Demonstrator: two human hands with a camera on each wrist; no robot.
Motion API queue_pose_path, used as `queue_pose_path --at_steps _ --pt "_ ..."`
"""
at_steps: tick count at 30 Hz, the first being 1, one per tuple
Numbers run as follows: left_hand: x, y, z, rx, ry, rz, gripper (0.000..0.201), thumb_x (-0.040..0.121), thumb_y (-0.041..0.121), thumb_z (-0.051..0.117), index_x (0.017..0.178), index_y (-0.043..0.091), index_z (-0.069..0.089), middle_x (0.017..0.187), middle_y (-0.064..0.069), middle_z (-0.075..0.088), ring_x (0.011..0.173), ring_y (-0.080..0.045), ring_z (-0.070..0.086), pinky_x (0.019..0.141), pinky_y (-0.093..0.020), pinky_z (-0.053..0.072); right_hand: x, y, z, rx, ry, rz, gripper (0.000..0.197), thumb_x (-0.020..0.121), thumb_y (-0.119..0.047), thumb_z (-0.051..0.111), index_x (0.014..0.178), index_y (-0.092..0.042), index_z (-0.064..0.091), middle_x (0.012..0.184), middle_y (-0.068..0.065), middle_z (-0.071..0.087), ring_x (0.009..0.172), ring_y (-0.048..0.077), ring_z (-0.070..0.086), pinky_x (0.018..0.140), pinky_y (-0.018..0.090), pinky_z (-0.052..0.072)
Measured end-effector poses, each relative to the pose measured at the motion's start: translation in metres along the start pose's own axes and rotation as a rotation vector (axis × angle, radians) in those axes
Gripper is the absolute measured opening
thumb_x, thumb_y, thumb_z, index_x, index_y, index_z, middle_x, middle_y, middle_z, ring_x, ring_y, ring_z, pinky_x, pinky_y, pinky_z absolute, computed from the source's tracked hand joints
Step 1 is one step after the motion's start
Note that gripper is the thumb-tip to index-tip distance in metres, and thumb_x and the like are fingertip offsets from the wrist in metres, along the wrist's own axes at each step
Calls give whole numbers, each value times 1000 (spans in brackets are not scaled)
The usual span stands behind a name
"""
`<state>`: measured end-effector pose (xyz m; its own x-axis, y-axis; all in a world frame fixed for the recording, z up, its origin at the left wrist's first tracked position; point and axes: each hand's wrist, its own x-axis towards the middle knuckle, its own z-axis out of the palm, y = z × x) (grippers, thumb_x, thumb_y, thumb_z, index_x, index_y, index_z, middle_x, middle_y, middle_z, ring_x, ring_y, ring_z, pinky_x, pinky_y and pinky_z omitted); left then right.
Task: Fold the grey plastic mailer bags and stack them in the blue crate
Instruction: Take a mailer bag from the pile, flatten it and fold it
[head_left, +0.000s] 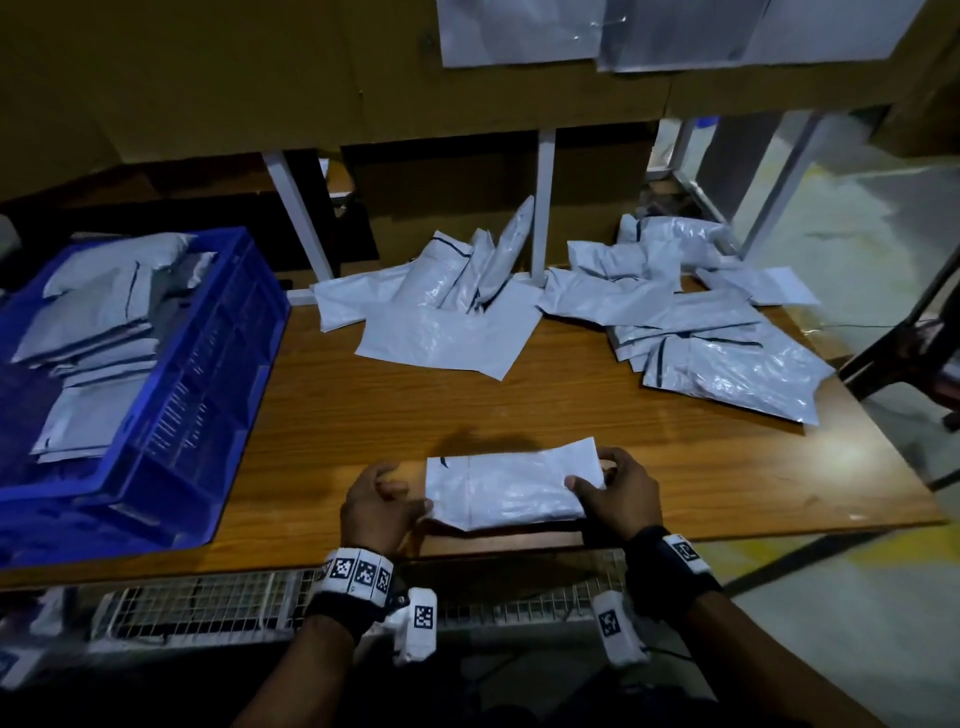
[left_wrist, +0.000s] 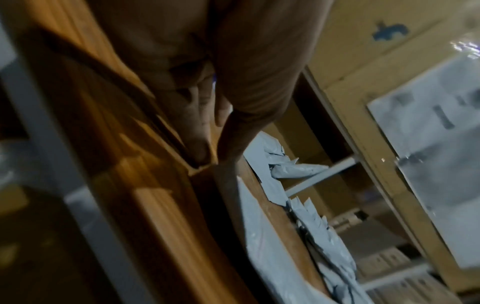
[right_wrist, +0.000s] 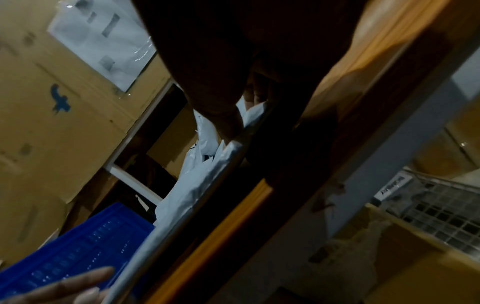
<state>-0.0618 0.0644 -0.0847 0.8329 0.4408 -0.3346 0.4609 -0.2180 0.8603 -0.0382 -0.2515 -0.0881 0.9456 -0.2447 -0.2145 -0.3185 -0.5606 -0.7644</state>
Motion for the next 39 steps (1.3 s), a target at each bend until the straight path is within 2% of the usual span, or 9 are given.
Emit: queue_pose_path --at_steps 2,5,8,10,13,16,23,28,39 --pt "-3 4 1 142 41 202 61 68 19 94 119 34 64 111 7 70 94 -18 71 82 -40 61 -6 -6 0 -121 -1 -29 61 83 -48 78 133 -19 57 116 10 72 105 29 67 84 38 55" --pt "-23 23 22 412 41 653 49 87 31 77 133 33 60 128 17 59 101 -4 60 81 -7 45 -18 -18 -2 -516 -12 -97 72 93 -55 62 147 -13 40 149 18 41 135 39 40 99 47 45" --pt "-35 25 63 615 -68 858 48 97 37 55 143 22 56 147 1 55 129 -15 55 103 -29 49 -21 -28 6 -573 123 -393 57 98 -44 57 145 -12 47 156 21 39 146 42 33 109 53 41" --pt "-33 22 88 762 -147 847 57 102 40 32 151 16 46 159 -8 43 147 -23 40 115 -45 40 -12 -27 20 -609 84 -558 54 101 -43 47 146 -12 50 160 19 38 150 38 31 113 57 36" --pt "-30 21 109 995 -311 702 78 94 46 -7 163 14 11 172 -7 2 158 -20 -2 128 -45 5 -2 -15 40 -728 -132 -547 70 107 -55 6 160 -14 28 170 9 13 158 24 2 124 57 11" --pt "-28 15 117 1143 -328 676 86 88 49 -18 163 10 1 171 -8 -9 157 -23 -14 126 -46 -9 -2 2 51 -763 -194 -523 87 98 -60 -18 163 -13 17 172 6 6 158 19 -4 125 52 -5" --pt "-27 12 118 1261 -324 693 86 87 45 -16 162 5 -1 170 -14 -13 157 -26 -14 125 -49 -12 0 7 57 -781 -119 -530 67 108 -50 10 161 -12 26 170 6 16 158 19 7 125 51 -3" --pt "-26 14 121 1262 -318 683 84 89 46 -12 163 8 4 171 -12 -4 158 -26 -9 126 -50 -6 -1 3 55 -788 -189 -497 66 108 -49 6 164 -15 10 171 3 -3 157 16 -13 123 49 -13" --pt "-16 4 119 1091 -320 721 78 95 50 2 163 14 14 172 -9 3 158 -23 -4 126 -48 -2 1 6 56 -823 -218 -474 65 107 -48 2 164 -16 1 171 3 -14 156 15 -20 125 51 -10"
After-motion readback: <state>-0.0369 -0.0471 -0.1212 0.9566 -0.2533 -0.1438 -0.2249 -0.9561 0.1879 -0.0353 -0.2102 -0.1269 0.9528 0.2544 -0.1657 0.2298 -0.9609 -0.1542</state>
